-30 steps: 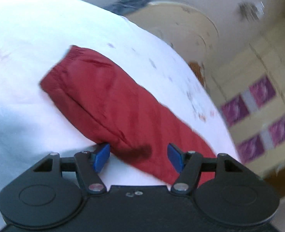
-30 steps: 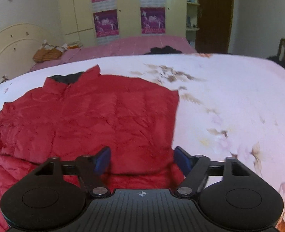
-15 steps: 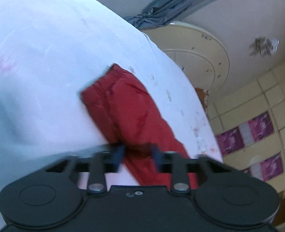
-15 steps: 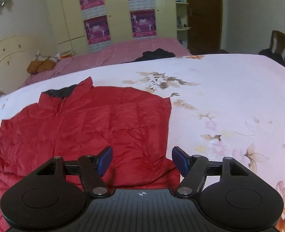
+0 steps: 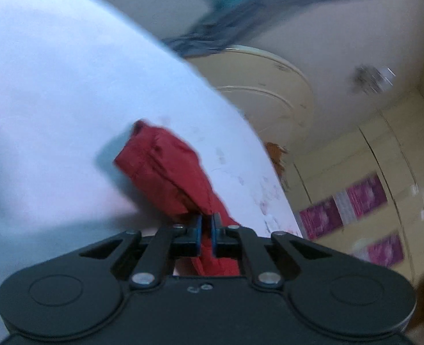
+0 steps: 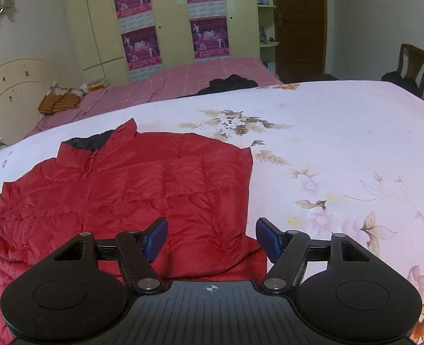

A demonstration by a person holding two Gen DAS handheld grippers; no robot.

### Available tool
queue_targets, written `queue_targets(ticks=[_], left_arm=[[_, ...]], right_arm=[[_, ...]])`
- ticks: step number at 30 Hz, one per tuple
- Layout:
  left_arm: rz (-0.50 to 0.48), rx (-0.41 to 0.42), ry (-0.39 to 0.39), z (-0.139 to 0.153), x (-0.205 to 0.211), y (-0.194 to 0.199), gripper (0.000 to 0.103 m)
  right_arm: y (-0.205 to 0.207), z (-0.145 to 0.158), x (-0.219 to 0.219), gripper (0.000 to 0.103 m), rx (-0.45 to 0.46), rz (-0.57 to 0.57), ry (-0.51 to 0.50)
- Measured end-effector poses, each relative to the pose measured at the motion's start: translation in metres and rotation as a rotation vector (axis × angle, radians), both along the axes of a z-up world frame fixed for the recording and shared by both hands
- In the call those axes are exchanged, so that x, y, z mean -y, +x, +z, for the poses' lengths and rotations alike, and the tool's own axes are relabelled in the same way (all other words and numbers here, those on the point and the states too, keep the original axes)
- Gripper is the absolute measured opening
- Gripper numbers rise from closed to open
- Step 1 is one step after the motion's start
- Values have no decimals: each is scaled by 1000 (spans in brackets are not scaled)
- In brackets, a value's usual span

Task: Fold large clothes
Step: 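Lift the sleeve with the left tool and fold it across the jacket body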

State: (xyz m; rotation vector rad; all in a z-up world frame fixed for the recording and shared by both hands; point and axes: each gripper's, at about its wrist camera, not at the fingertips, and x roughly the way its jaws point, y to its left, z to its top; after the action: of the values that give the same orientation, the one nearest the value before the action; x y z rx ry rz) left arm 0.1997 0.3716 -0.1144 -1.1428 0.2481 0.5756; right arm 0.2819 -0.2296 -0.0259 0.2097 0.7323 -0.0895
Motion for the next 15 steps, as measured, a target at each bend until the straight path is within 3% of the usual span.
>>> queue_targets(ticks=[2,5,10,12,13,14,15], left_arm=[[58,-21,-81,-12,0,-6,65],[86,32,-49,-14,8,-15,77],[168,70,-41,-21,3,-17,79],[173,32,-9,-18,-3,-5,73],[171,8,0,-17,-6,0,58],[161,-9,1,-16,-11,4,18],[149,-23,-13,-17,-17,7,3]], right_arm=[[0,-1,-1,68,-1,3,1],[1,-2,-3,68,-5,4,2],[2,-2,-4,68,-8,6,-11],[3,-2,-3,68,-7,7,-15],[3,-2,-3,68,-7,6,-16],[4,-2,-3,68,-7,6,-17],[4,-3,-2,68,-8,5,-20]])
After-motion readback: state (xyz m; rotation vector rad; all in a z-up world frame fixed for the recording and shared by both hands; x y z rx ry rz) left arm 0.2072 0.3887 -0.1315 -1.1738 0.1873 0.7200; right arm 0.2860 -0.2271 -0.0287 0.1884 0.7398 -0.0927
